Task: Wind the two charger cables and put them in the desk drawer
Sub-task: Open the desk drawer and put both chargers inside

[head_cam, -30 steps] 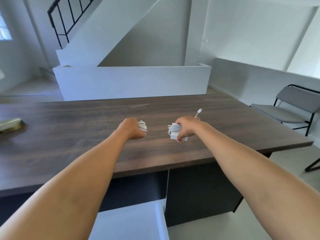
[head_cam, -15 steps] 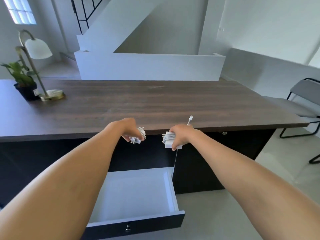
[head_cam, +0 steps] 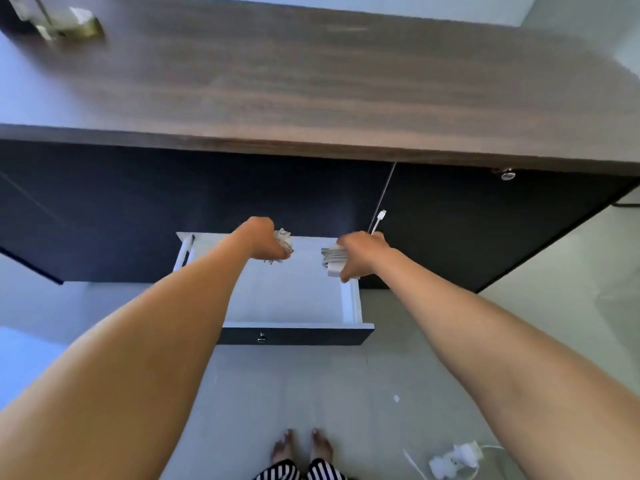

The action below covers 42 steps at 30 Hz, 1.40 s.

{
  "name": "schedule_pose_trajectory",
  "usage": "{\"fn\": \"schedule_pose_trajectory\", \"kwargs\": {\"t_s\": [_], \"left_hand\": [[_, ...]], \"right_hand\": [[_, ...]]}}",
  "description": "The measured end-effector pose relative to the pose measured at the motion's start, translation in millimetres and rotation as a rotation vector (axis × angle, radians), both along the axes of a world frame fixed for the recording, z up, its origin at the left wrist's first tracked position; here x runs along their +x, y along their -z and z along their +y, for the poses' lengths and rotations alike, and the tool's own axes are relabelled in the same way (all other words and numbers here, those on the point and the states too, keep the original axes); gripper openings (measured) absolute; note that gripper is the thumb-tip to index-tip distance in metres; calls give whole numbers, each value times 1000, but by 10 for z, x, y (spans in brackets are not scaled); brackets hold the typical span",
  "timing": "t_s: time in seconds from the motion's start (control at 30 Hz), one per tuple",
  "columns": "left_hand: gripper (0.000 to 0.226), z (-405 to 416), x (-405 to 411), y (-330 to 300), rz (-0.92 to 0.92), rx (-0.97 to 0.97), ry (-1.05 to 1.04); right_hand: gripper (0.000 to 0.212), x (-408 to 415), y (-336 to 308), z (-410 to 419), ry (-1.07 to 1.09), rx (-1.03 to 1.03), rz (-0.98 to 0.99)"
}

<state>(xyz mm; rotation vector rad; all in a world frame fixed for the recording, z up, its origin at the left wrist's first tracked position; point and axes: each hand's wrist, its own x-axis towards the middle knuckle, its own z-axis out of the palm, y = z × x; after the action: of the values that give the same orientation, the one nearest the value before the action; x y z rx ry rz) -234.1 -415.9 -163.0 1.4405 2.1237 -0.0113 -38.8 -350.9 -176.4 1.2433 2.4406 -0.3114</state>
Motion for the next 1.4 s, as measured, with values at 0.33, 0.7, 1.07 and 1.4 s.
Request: {"fn": "schedule_pose_trajectory", "kwargs": {"t_s": [0.33,0.7,1.07,1.4], "left_hand": [[38,-134,-112,1812,-11,8,-163],[31,186,-408,3320,-16,14,-172],[32,573,-435,3900,-101,51,-225],[23,694,-321,3981,-37,55,-192]], "right_hand": [[51,-186,1747,48,60,-172,8],[58,-503,3333,530,58,-143,14],[67,-479,3993,934,129,-143,45],[77,-428,3699,644,126,-123,199]]}}
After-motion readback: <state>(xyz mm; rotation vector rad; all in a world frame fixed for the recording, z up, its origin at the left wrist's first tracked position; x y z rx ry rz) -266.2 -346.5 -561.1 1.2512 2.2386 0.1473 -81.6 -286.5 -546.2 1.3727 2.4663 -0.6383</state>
